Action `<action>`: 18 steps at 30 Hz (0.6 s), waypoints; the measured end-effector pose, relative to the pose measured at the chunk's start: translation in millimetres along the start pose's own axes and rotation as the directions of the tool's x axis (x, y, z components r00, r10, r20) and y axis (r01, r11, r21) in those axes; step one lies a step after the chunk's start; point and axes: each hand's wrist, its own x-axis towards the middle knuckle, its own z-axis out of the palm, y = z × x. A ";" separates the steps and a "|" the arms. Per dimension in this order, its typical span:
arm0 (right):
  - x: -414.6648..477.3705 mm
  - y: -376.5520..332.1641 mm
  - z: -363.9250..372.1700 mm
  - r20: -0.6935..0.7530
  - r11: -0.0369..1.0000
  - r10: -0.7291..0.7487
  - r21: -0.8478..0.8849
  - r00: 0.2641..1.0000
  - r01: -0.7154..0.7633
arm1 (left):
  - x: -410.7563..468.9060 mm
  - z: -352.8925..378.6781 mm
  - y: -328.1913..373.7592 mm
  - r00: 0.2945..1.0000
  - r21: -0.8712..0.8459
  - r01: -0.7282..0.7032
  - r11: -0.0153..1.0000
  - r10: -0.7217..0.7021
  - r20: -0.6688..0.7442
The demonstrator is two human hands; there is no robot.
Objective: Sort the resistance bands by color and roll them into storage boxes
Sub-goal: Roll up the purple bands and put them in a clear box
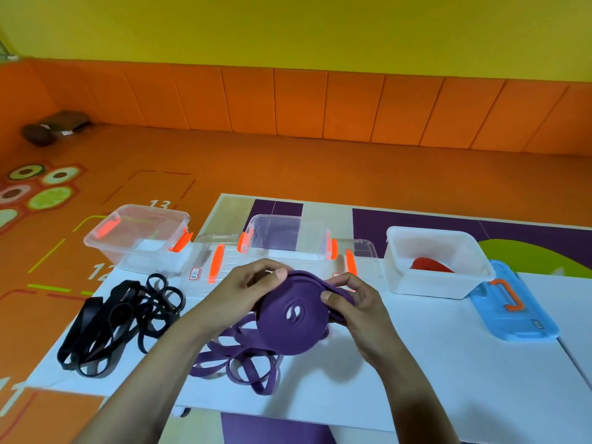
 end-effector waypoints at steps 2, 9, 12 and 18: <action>-0.2 3.7 1.8 -0.016 0.998 0.018 -0.054 1.000 -0.019 | 5.5 2.1 -4.1 0.999 0.103 -0.036 0.994 0.035 0.005; 4.2 10.2 -2.7 -0.090 0.994 0.082 -0.059 0.993 -0.087 | 5.8 23.7 -23.1 0.985 0.291 -0.102 0.951 0.139 -0.106; 9.0 11.2 -6.6 -0.089 0.995 0.056 -0.083 0.994 -0.063 | 7.3 33.8 -23.6 0.967 0.331 -0.116 0.936 0.182 -0.176; 19.3 14.1 -18.9 -0.108 0.991 -0.076 -0.115 0.991 0.063 | 13.9 53.8 -31.5 0.943 0.196 -0.093 0.976 0.149 -0.298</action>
